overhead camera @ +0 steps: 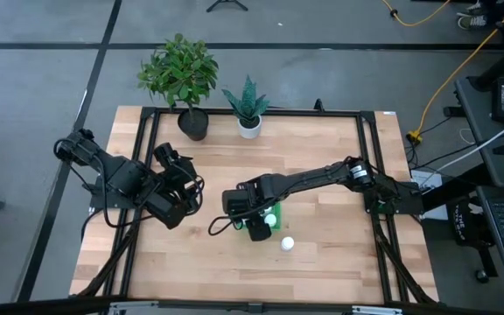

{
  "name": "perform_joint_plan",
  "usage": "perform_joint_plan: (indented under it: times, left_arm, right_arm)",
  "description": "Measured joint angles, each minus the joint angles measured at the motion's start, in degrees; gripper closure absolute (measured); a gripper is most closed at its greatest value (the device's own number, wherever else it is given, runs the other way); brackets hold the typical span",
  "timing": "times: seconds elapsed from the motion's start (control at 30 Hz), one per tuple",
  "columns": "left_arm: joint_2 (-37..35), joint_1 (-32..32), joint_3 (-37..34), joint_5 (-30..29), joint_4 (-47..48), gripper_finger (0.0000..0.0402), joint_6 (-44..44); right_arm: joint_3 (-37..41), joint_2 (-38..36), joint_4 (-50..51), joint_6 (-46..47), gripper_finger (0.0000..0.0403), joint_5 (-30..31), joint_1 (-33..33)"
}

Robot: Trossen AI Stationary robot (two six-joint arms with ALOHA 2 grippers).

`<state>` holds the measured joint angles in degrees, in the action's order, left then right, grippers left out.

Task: Pick and place pill bottles into a basket
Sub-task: Put the white pill bottle into the green bin

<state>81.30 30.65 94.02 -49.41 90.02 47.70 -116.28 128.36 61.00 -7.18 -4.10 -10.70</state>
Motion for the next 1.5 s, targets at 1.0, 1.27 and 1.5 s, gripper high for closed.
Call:
perform_joint_plan:
  times: [1.0, 1.27, 1.5]
  left_arm:
    - [0.0, 0.01, 0.0, -0.01, 0.0, 0.0096, 0.04]
    - [0.0, 0.0, 0.0, -0.22, 0.0, 0.0096, 0.07]
    - [0.0, 0.02, 0.0, -0.15, 0.0, 0.0096, -0.08]
  right_arm:
    - [4.27, 0.02, -3.18, 0.85, 0.0167, -0.57, 0.76]
    - [3.74, 0.02, -2.82, 1.16, 0.0165, -0.57, 0.79]
    - [-5.58, 0.04, 2.95, 1.85, 0.0165, 0.01, 0.58]
